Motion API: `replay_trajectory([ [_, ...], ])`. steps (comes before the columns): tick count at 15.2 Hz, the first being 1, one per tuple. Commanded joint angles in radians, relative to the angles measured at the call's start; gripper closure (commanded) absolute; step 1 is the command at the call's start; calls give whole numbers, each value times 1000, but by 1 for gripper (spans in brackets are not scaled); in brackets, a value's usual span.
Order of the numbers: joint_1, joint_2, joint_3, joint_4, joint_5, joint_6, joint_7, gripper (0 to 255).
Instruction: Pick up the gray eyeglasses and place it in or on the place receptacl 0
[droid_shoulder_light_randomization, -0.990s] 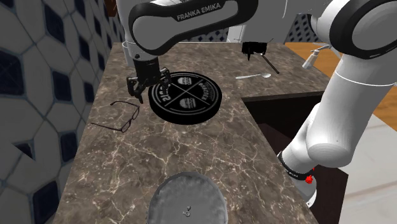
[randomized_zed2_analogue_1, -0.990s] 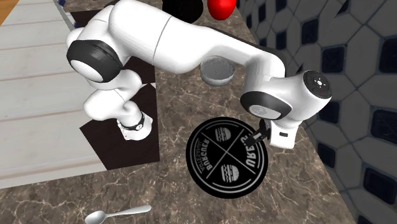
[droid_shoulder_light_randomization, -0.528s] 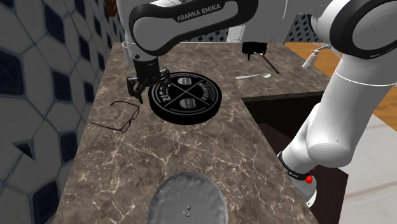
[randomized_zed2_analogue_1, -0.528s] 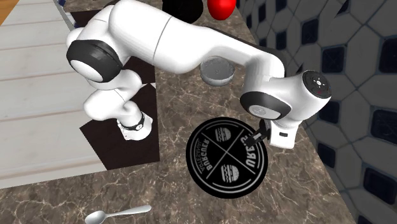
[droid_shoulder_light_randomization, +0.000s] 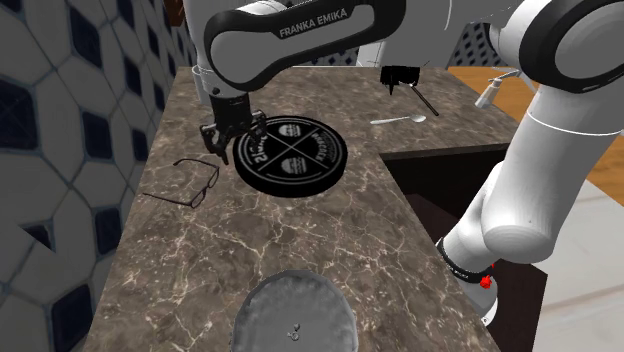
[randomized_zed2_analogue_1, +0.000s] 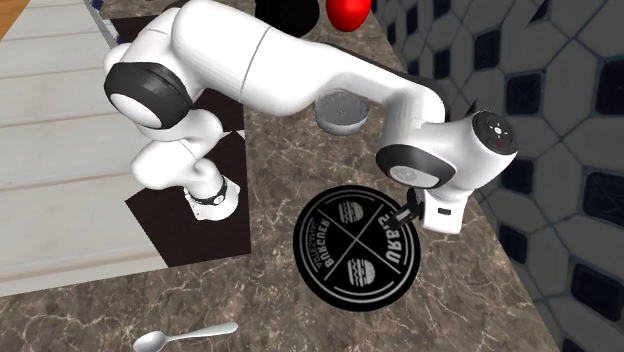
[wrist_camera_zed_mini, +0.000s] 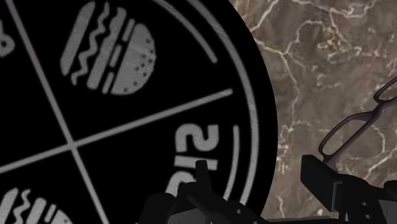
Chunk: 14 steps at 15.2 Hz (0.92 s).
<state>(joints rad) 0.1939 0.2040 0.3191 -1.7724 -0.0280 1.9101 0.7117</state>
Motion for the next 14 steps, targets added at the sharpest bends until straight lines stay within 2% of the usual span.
replay_trajectory([
  [1, 2, 8, 2, -17, 4, 5, 0, 255],
  [10, -1, -8, 2, 91, 11, -120, -8, 255],
  [11, -1, -6, 2, 81, 9, -107, -7, 255],
  [12, -1, -6, 2, 81, 9, -107, -7, 0],
  [14, 16, 16, 11, 79, 22, -41, 47, 0],
])
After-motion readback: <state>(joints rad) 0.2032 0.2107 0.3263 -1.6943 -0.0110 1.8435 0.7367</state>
